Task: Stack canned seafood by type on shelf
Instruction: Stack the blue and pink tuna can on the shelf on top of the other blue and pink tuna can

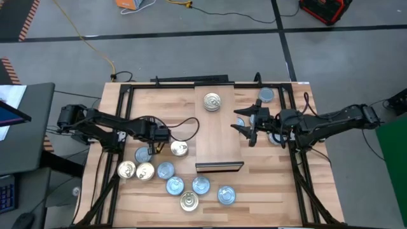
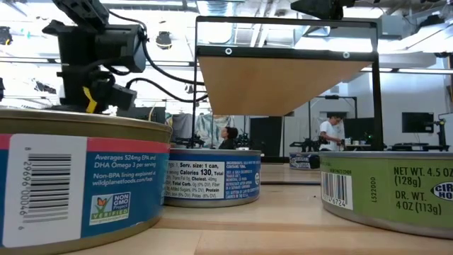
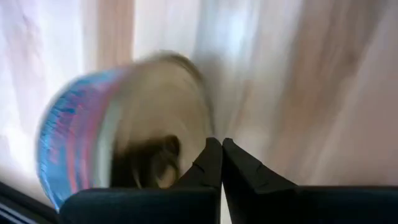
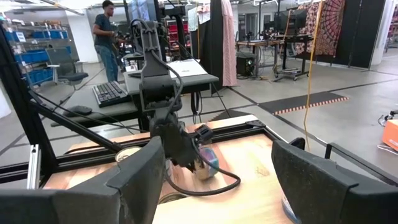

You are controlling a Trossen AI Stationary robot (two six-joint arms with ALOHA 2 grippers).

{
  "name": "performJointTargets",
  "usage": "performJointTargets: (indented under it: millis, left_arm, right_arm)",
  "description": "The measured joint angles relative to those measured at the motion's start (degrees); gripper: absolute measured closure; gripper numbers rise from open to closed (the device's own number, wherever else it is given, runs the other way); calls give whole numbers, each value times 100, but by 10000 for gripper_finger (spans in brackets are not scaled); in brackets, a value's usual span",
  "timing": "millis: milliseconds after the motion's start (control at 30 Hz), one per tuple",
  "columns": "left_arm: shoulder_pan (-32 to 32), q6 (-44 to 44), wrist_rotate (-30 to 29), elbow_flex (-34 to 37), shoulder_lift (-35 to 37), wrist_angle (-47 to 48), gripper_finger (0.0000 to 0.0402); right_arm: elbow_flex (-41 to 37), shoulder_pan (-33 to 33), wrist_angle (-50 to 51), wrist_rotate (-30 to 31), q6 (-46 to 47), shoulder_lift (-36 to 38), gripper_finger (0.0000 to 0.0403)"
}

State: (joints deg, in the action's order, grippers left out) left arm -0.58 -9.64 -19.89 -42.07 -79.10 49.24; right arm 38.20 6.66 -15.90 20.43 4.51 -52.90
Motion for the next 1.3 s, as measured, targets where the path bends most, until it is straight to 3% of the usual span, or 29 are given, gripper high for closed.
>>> performJointTargets:
  millis: [233,367,567,800,1000,1300]
  left_arm:
    - [0,-155,725,-630,7,729,401]
    - [-24,-314,629,-1151,8,1170,384]
    - [-309,-389,127,-1798,14,1657,308]
    - [-1073,40,-90,-1846,378,1724,204]
    - [-1997,526,862,-1846,683,1415,155]
    - [-2774,970,1987,-1099,685,872,145]
  right_arm:
    - [0,0,-2,0,2,0,85]
    - [0,0,-1,1,4,0,85]
    - [0,0,0,1,15,0,85]
    - [0,0,66,0,13,0,85]
    - [0,-1,58,0,9,0,85]
    - [0,0,51,1,-4,0,85]
